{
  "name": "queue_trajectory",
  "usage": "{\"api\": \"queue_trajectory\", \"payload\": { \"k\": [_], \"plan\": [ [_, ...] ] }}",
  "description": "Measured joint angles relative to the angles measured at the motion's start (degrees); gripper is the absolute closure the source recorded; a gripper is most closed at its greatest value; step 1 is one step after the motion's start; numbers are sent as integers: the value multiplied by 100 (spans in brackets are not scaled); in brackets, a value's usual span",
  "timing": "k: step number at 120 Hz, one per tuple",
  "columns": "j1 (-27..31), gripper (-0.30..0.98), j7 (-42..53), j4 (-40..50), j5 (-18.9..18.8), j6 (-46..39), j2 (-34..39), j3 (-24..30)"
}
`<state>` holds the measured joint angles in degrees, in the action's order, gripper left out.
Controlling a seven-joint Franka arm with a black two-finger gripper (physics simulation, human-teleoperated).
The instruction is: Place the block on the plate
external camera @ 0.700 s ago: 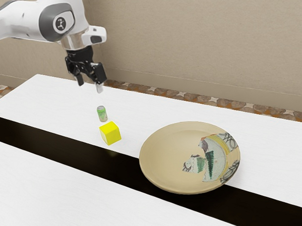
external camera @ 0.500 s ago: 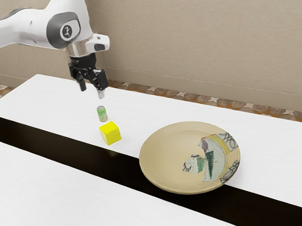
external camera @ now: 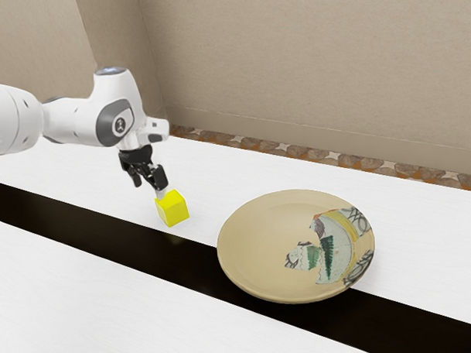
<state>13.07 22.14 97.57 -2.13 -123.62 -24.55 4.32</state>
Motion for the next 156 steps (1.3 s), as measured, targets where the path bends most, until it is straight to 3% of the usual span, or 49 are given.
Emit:
{"api": "queue_trajectory", "payload": {
  "k": [59,131,156],
  "plan": [
    [260,0,1416,-43,-67,-598,-499,280],
    [178,0,2023,-397,9,-1027,-1125,262],
    [140,13,1975,-544,28,-1104,-1185,254]
  ]
}}
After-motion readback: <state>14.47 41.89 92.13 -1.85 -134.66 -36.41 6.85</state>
